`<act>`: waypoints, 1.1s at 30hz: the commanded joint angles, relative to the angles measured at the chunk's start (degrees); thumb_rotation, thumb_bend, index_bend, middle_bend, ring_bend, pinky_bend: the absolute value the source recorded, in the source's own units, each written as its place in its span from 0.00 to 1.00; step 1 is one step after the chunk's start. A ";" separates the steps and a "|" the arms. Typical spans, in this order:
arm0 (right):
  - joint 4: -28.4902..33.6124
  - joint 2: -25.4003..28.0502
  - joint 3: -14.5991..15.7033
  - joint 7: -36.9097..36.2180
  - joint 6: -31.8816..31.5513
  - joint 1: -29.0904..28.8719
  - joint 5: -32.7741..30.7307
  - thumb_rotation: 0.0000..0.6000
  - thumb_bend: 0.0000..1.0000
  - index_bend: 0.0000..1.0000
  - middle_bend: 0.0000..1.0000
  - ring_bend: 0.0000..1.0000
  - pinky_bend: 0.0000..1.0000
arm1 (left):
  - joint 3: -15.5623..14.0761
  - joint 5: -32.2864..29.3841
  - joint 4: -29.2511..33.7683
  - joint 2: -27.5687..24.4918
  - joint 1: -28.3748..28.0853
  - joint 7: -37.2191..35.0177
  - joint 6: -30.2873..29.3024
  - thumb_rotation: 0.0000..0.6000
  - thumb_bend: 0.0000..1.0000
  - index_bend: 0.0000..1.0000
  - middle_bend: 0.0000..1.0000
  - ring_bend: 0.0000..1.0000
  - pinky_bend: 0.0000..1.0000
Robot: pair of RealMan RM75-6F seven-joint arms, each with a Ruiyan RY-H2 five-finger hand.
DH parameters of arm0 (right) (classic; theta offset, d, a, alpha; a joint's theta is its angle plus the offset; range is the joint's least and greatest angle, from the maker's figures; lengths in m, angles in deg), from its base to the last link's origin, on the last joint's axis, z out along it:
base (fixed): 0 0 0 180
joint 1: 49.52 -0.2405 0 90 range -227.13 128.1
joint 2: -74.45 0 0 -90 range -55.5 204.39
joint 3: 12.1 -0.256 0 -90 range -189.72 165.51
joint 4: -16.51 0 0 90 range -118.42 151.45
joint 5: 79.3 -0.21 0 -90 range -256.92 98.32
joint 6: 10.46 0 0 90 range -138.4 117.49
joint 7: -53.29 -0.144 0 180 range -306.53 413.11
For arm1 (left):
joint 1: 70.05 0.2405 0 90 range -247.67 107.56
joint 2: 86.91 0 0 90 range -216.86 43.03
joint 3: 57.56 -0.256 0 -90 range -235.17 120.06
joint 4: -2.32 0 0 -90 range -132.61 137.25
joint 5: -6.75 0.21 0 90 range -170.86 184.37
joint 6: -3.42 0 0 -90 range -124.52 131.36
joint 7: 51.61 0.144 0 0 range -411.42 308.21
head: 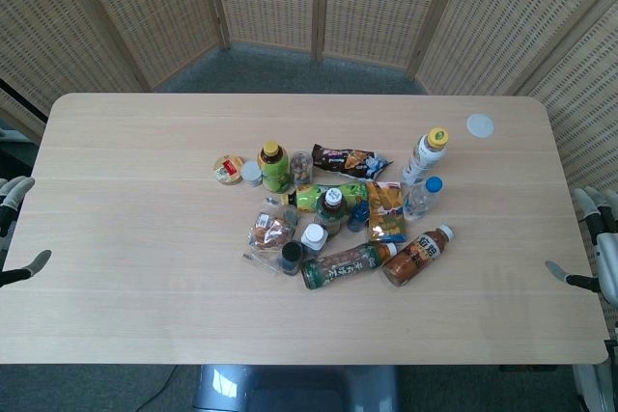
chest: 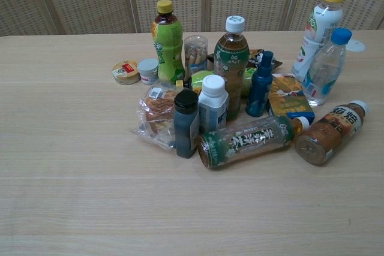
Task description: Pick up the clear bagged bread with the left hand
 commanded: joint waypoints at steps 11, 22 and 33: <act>0.47 0.16 0.10 -0.25 -0.96 0.46 0.43 0.85 0.02 0.00 0.00 0.00 0.00 | 0.24 0.86 -0.40 -0.09 -0.21 -0.76 1.11 1.00 0.29 0.00 0.00 0.00 0.00; 1.12 0.89 0.22 -0.29 -1.56 1.03 0.49 0.85 0.02 0.00 0.00 0.00 0.00 | -0.34 4.98 -2.05 -0.37 -7.48 -4.07 14.56 1.00 0.29 0.00 0.00 0.00 0.00; 1.89 2.17 0.34 -0.48 -4.04 2.90 0.27 0.85 0.02 0.00 0.00 0.00 0.00 | 2.07 1.08 -9.56 13.77 -20.51 -0.77 31.56 1.00 0.29 0.00 0.00 0.00 0.00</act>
